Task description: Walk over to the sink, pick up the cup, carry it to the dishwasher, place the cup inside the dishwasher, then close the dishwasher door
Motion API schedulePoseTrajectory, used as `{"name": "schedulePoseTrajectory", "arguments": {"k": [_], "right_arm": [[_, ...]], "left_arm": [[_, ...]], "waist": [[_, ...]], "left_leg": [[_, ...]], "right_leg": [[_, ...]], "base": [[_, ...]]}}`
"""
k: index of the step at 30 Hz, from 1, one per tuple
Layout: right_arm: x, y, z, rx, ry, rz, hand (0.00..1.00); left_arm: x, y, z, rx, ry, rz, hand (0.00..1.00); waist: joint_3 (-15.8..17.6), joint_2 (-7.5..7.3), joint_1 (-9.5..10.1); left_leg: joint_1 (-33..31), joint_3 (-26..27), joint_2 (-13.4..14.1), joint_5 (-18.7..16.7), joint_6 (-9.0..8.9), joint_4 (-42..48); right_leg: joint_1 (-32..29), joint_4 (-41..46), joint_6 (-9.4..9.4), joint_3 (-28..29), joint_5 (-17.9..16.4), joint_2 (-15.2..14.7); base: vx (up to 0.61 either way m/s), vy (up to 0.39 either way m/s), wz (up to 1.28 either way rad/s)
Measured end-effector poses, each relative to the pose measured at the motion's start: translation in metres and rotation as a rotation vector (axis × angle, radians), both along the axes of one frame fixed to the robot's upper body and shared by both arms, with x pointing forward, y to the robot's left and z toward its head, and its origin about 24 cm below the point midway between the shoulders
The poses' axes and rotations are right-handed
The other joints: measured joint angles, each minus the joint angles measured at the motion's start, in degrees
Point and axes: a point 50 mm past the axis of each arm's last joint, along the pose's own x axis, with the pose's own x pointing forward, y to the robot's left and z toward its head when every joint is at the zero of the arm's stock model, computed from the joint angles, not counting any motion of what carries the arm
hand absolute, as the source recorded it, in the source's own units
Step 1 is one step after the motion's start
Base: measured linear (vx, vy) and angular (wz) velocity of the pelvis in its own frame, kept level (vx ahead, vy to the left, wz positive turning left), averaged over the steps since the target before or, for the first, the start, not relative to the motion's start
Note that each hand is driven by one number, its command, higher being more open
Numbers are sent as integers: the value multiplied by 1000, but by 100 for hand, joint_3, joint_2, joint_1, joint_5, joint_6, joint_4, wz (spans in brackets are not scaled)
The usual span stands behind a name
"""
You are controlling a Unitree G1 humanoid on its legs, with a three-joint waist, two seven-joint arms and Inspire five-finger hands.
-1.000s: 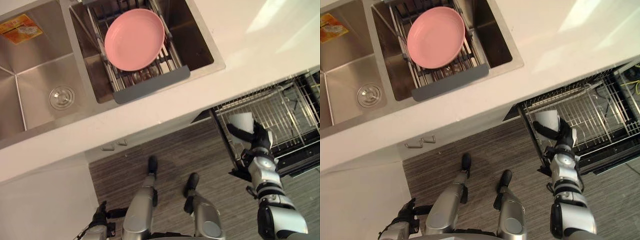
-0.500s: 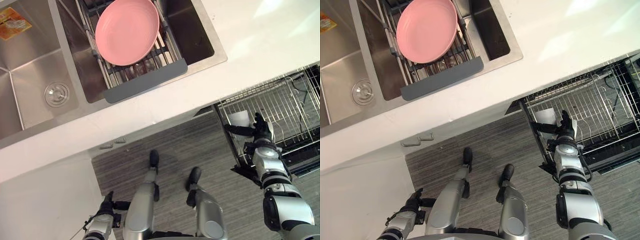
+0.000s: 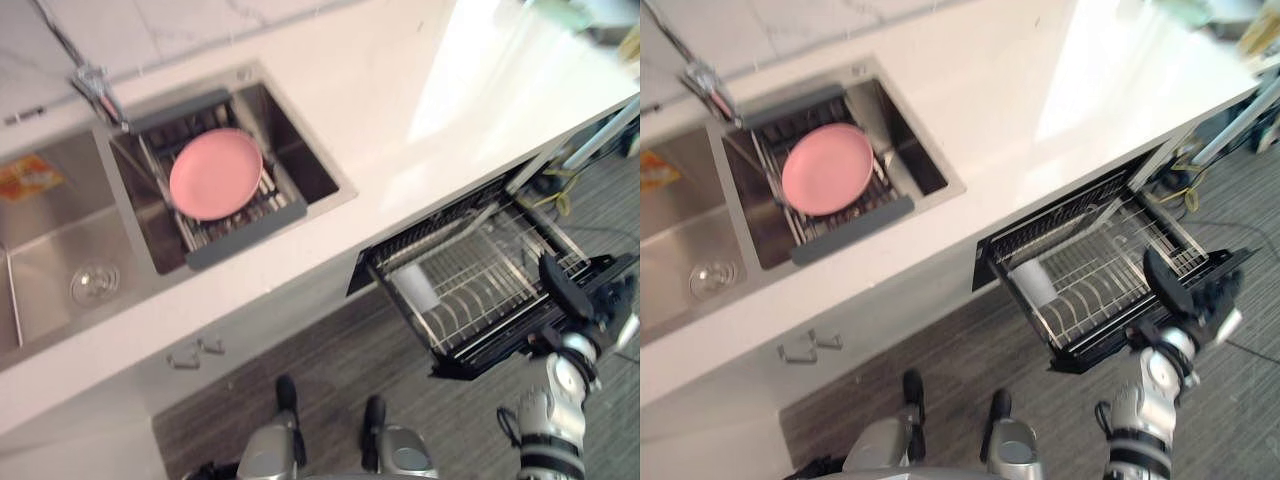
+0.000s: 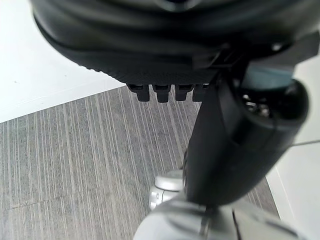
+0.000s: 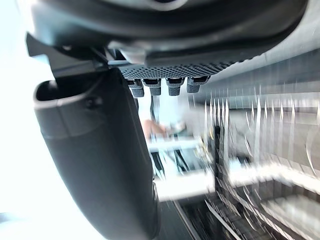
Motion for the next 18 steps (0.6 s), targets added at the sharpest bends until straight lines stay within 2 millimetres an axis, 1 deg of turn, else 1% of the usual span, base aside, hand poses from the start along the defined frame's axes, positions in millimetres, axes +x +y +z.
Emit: {"name": "schedulePoseTrajectory", "arguments": {"k": [1,2,3,4,5,6,7,8,9,10,11,13,14,15,16,17,18], "right_arm": [[-5,-1,2,-8,-8,-6,100],[-13,-1,9,-28,-43,-10,100],[-20,-1,22,-65,-98,-6,100],[-24,-1,30,-93,-129,1,100],[-30,0,47,-163,-192,23,100],[-33,2,65,-237,-263,70,100],[-34,5,74,-273,-301,97,100],[-33,9,88,-326,-380,171,100],[-32,14,97,-349,-436,238,100],[-24,21,104,-355,-519,363,100],[-22,23,105,-352,-533,386,100],[-4,42,106,-297,-638,575,100],[0,48,105,-281,-654,619,100],[9,58,103,-246,-681,695,100],[15,66,99,-219,-688,754,100],[17,69,96,-205,-683,773,100],[21,72,90,-169,-678,802,100]], "left_arm": [[-3,-1,-1,-3,11,-9,100],[-7,-2,-1,-3,28,-27,100],[-9,-3,-2,-2,41,-42,100],[-10,-3,-2,-4,49,-48,100],[-12,-4,-3,-5,61,-57,100],[-14,-6,-3,-10,69,-55,100],[-15,-6,-3,-11,73,-56,100],[-17,-6,-3,-8,87,-68,100],[-17,-5,-3,-2,99,-91,100],[-17,-2,-3,14,108,-109,100],[-18,-2,-3,14,110,-110,100],[-20,-3,-3,16,121,-98,100],[-21,-4,-3,13,122,-89,100],[-24,-5,-4,4,120,-67,100],[-25,-7,-4,1,110,-30,100],[-26,-8,-5,1,107,-18,100],[-28,-8,-5,4,92,3,100]], "waist": [[-31,11,-27],[-95,47,-95],[-146,71,-181],[-167,71,-234],[-232,118,-311],[-288,125,-327],[-316,129,-333],[-398,128,-334],[-451,108,-329],[-528,86,-302],[-542,81,-297],[-608,62,-249],[-629,48,-240],[-671,64,-207],[-702,36,-154],[-723,30,-117],[-753,10,-76]], "left_leg": [[51,36,6,-31,-14,-19],[130,106,21,-119,-18,-22],[173,329,60,-152,11,-22],[191,463,90,-152,11,-22],[224,653,113,-148,8,-18],[231,698,115,-135,-8,-14],[235,705,115,-137,-6,-17],[241,713,115,-136,-8,-18],[249,714,113,-134,-10,-18],[289,716,104,-135,-11,-20],[298,717,103,-136,-10,-20],[379,720,77,-150,2,-24],[379,717,69,-153,5,-25],[389,705,45,-159,14,-26],[391,677,2,-168,27,-26],[397,654,-28,-177,37,-26],[413,555,-110,-212,68,-25]], "right_leg": [[52,-28,1,10,2,6],[153,-128,-2,32,20,24],[246,-218,13,12,34,30],[276,-249,20,-8,39,29],[319,-271,32,-47,48,21],[324,-282,38,-37,56,14],[324,-285,36,-31,56,13],[326,-297,30,-21,60,13],[338,-307,25,-23,64,13],[367,-342,27,-17,65,9],[379,-353,29,-17,66,9],[461,-402,48,-22,54,-12],[463,-405,65,-27,42,-19],[476,-400,93,-43,20,-43],[479,-356,144,-78,-40,-86],[477,-298,160,-104,-82,-122],[459,-64,221,-216,-242,-231]], "base": [[40,-18,-18],[8,-8,-12],[-3,-2,-4],[10,2,10],[29,6,8],[38,8,4],[40,8,-6],[39,0,-3],[45,-4,-4],[31,-5,-2],[0,0,0],[0,0,0],[0,0,0],[30,12,9],[36,16,12],[44,27,29],[65,47,38]]}}
